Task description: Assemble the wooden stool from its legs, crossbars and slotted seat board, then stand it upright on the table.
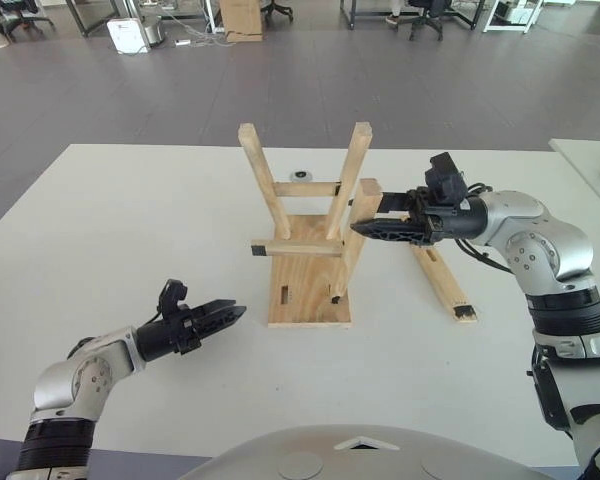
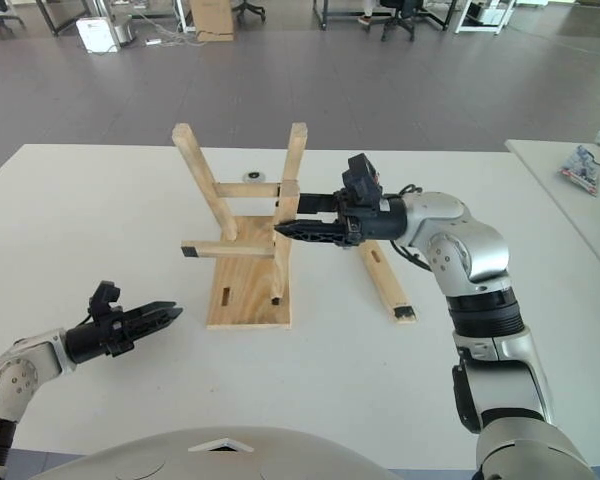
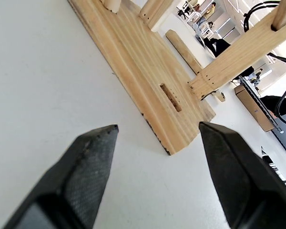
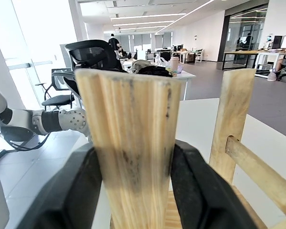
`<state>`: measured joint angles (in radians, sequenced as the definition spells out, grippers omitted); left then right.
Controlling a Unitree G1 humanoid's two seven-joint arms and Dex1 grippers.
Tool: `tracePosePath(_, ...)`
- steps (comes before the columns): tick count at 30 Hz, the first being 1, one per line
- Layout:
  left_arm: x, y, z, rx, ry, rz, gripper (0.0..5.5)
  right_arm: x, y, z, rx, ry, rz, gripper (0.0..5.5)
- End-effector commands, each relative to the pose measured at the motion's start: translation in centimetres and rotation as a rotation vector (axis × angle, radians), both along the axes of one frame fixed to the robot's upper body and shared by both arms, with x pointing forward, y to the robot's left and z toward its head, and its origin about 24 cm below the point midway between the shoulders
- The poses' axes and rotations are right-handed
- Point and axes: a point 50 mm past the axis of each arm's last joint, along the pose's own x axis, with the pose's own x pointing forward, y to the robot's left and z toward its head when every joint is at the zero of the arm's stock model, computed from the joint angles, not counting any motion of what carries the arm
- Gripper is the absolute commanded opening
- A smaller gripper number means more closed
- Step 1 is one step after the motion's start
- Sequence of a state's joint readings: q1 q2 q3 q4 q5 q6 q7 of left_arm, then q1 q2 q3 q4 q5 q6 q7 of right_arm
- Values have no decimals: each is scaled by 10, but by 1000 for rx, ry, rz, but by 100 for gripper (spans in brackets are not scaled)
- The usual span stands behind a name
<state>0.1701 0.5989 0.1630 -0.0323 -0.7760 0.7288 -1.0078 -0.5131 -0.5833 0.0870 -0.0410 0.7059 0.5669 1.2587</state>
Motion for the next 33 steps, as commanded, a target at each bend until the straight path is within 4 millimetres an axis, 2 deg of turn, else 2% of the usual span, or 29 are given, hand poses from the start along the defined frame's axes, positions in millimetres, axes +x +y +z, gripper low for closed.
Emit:
tracePosePath(1,1,0,-1,12,-9,13,313,6,-1,-2,-47,-2,-3,204)
tracePosePath(7,0,-4,-1,5,-13,11,313,8,-3,-1,-74,-33,19,204)
tracePosePath(11,-2,-4,-1,8,-16,10,313,-8,-4,-21,-129,-29,29,204)
tracePosePath(16,-5,-7,-3,3,-11,24,313,-34,0,-52,-111,93,20,204)
tracePosePath(20,-1,-15,-7,22,-27,13,313,-41,9,-72,-186,224,77,204)
tracePosePath(23,-2,-21,-8,19,-30,-2,313,-45,9,-80,-250,253,107,204)
tracePosePath(27,-6,-22,-11,19,-26,16,313,-45,7,-88,-299,260,28,204)
tracePosePath(31,-7,-21,-12,28,-32,32,313,-44,10,-87,-261,274,-65,204)
tracePosePath(33,-6,-20,-12,37,-38,38,313,-44,10,-88,-292,379,-114,204)
